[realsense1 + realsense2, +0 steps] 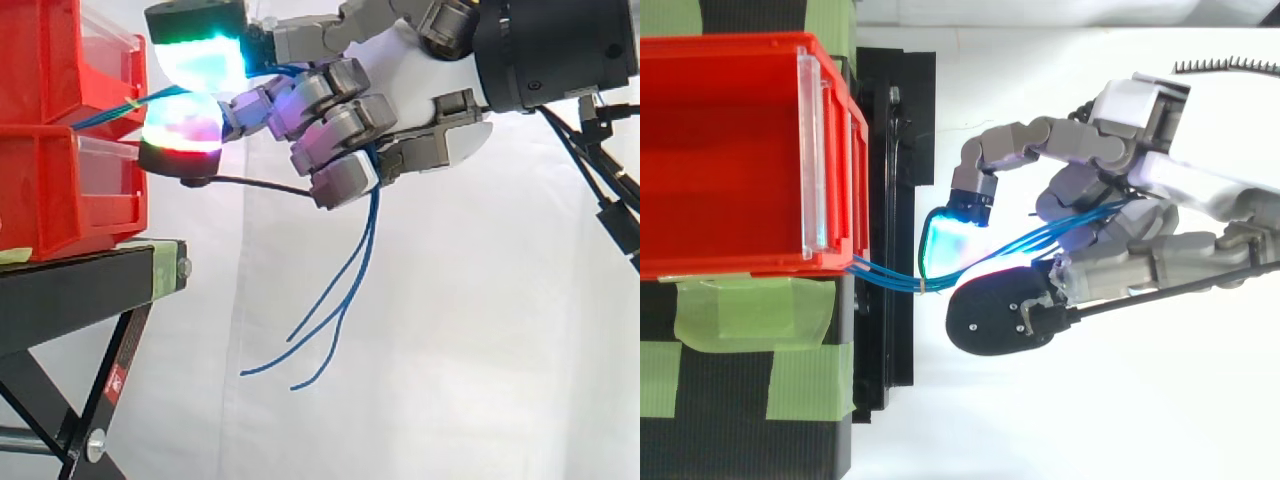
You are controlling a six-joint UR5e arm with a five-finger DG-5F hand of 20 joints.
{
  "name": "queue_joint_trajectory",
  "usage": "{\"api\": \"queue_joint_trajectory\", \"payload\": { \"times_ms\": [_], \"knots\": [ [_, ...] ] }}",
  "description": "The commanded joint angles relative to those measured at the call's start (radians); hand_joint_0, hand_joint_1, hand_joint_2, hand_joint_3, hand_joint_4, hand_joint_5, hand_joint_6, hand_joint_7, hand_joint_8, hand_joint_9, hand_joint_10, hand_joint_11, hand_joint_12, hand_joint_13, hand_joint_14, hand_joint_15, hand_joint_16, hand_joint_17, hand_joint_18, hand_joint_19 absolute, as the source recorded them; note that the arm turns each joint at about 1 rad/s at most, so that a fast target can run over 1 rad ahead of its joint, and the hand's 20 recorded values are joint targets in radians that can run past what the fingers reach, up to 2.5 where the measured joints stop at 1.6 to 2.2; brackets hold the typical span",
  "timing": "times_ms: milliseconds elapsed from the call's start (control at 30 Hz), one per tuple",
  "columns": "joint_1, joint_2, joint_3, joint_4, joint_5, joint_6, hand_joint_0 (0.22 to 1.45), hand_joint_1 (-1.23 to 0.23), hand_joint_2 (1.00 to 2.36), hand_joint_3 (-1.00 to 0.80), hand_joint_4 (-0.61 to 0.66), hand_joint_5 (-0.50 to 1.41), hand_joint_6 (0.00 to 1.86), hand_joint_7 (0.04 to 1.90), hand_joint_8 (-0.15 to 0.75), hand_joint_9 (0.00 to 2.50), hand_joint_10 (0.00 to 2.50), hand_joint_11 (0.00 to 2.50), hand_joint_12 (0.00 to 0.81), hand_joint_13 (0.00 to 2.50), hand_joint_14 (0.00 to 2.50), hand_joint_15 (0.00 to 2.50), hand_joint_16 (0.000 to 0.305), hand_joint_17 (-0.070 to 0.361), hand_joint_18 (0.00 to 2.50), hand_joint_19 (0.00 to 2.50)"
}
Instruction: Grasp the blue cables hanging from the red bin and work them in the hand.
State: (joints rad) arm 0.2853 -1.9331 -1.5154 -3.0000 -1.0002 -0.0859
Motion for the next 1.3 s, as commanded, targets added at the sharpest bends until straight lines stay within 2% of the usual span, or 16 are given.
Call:
{"api": "queue_joint_trajectory", "payload": {
  "times_ms": [0, 233, 533, 700, 767, 933, 1200, 1267],
  "knots": [
    [-0.002, 0.000, 0.000, 0.001, 0.000, 0.000, 0.87, -0.56, 1.02, -0.50, 0.27, 0.23, 0.52, 1.26, 0.277, 1.05, 2.50, 2.50, 0.411, 1.28, 2.50, 1.82, 0.041, 0.093, 1.34, 1.13],
    [0.000, -0.001, 0.000, 0.003, 0.000, -0.002, 0.89, -0.56, 1.02, -0.57, 0.27, 0.25, 0.53, 1.25, 0.277, 1.05, 2.50, 2.50, 0.411, 1.28, 2.50, 1.82, 0.041, 0.093, 1.34, 1.13],
    [0.000, 0.000, 0.000, 0.003, 0.000, -0.003, 0.91, -0.59, 1.02, -0.57, 0.27, 0.27, 0.52, 1.26, 0.277, 1.05, 2.50, 2.50, 0.411, 1.28, 2.50, 1.82, 0.041, 0.093, 1.34, 1.13],
    [0.000, 0.000, 0.000, 0.003, 0.000, -0.005, 0.92, -0.60, 1.02, -0.43, 0.28, 0.28, 0.48, 1.26, 0.277, 1.05, 2.50, 2.50, 0.411, 1.28, 2.50, 1.82, 0.041, 0.093, 1.34, 1.13],
    [0.000, 0.000, 0.000, 0.003, 0.000, -0.005, 0.92, -0.59, 1.03, -0.31, 0.28, 0.30, 0.33, 1.31, 0.277, 1.05, 2.50, 2.50, 0.411, 1.28, 2.50, 1.82, 0.041, 0.093, 1.34, 1.13],
    [0.000, 0.000, 0.000, 0.004, 0.000, -0.005, 0.96, -0.58, 1.03, -0.04, 0.29, 0.33, 0.20, 1.33, 0.277, 1.05, 2.50, 2.50, 0.411, 1.28, 2.50, 1.82, 0.041, 0.093, 1.34, 1.13],
    [0.000, -0.001, 0.000, 0.009, -0.002, -0.006, 0.96, -0.59, 1.01, 0.19, 0.30, 0.36, 0.17, 1.33, 0.277, 1.05, 2.50, 2.50, 0.411, 1.28, 2.50, 1.82, 0.041, 0.093, 1.34, 1.13],
    [-0.005, 0.000, 0.003, 0.015, -0.006, -0.008, 0.96, -0.59, 1.00, 0.24, 0.30, 0.36, 0.18, 1.33, 0.277, 1.05, 2.50, 2.50, 0.411, 1.28, 2.50, 1.82, 0.041, 0.093, 1.34, 1.13]
  ]
}}
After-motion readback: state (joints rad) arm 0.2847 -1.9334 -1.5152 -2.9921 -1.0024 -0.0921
